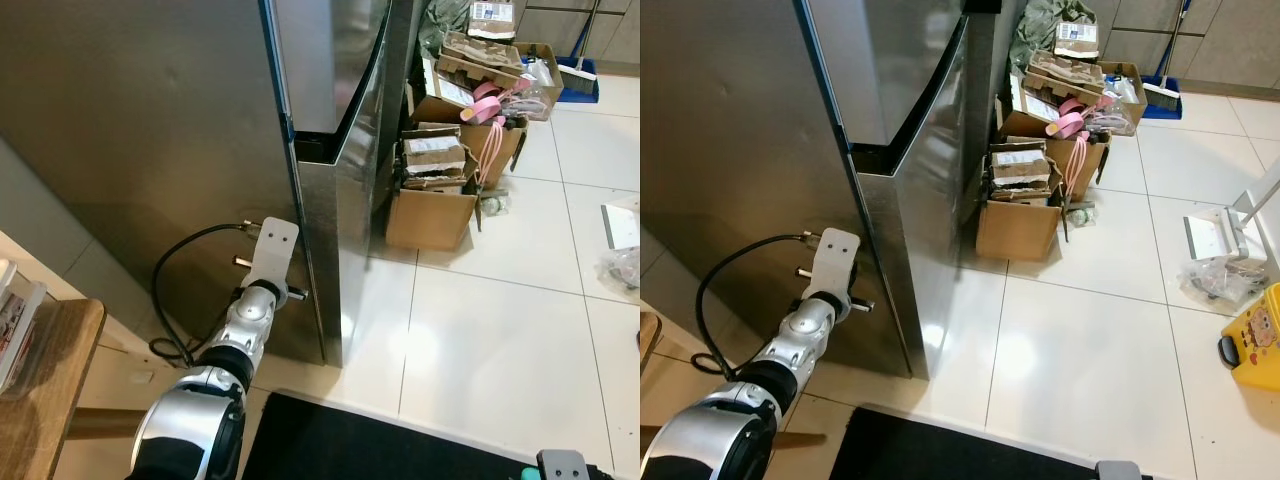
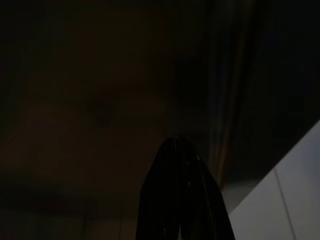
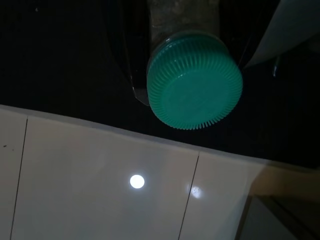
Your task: Restocking fridge
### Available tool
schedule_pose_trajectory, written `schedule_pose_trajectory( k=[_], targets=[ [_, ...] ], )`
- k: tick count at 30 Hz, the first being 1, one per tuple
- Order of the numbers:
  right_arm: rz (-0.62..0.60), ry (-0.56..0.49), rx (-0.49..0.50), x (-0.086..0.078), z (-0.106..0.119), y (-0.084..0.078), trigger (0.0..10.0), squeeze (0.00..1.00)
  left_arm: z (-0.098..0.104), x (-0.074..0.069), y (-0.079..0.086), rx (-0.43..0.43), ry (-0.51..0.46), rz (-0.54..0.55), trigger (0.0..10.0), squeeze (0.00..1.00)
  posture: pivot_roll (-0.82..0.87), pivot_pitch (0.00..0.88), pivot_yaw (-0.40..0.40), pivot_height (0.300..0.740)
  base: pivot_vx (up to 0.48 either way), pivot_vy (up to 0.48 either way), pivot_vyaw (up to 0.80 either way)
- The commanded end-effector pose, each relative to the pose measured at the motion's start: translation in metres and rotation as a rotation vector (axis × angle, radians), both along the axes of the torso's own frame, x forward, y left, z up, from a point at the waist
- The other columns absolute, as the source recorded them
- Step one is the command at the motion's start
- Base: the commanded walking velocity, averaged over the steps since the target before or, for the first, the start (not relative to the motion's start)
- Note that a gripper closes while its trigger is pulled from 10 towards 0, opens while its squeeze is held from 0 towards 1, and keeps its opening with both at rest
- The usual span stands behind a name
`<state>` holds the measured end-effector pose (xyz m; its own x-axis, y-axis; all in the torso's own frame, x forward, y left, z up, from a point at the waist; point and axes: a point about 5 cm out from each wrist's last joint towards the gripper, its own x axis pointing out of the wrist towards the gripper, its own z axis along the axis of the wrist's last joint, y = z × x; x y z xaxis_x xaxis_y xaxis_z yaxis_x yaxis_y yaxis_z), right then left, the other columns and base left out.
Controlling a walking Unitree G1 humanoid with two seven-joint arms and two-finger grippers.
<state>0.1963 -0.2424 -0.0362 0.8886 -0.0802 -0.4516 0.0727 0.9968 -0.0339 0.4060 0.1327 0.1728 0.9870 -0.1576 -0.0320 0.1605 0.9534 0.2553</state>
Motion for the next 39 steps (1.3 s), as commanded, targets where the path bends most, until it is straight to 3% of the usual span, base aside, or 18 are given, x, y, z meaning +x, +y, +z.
schedule_pose_trajectory(
  k=[1, 7, 12, 26, 27, 29, 39],
  targets=[
    [-0.019, 0.048, 0.014, -0.014, -0.008, 0.0, 10.0, 0.0, -0.01, -0.003, -0.011, 0.006, 0.047, -0.038, 10.0, 0.0, -0.06, 0.378, 0.045, 0.74, 0.0, 0.0, 0.0],
    [-0.023, 0.048, 0.017, -0.015, -0.008, 0.002, 10.0, 0.0, -0.005, -0.001, -0.025, 0.002, 0.045, -0.076, 10.0, 0.0, -0.06, 0.38, 0.049, 0.74, 0.0, 0.0, 0.0],
    [-0.026, 0.051, 0.023, -0.015, -0.008, 0.004, 10.0, 0.0, 0.001, -0.002, -0.047, 0.002, 0.045, -0.154, 10.0, 0.0, -0.06, 0.379, 0.052, 0.74, 0.0, 0.0, 0.0],
    [-0.033, 0.054, 0.021, -0.013, -0.007, 0.003, 10.0, 0.0, 0.006, -0.001, -0.054, -0.04, 0.05, -0.16, 10.0, 0.0, -0.06, 0.372, 0.053, 0.74, 0.0, 0.0, 0.0],
    [-0.034, 0.054, 0.02, -0.013, -0.007, 0.002, 10.0, 0.0, 0.006, -0.001, -0.055, -0.055, 0.056, -0.167, 10.0, 0.95, -0.06, 0.373, 0.053, 0.74, 0.0, 0.0, 0.0],
    [-0.035, 0.055, 0.019, -0.014, -0.007, 0.002, 10.0, 0.0, 0.007, -0.001, -0.057, -0.075, 0.062, -0.176, 10.0, 1.0, -0.07, 0.372, 0.053, 0.74, 0.0, 0.0, 0.0],
    [-0.039, 0.06, 0.018, -0.015, -0.008, 0.0, 10.0, 0.0, 0.007, -0.002, -0.062, -0.099, 0.068, -0.197, 10.0, 1.0, -0.07, 0.372, 0.055, 0.74, 0.0, 0.0, 0.0]
  ],
)
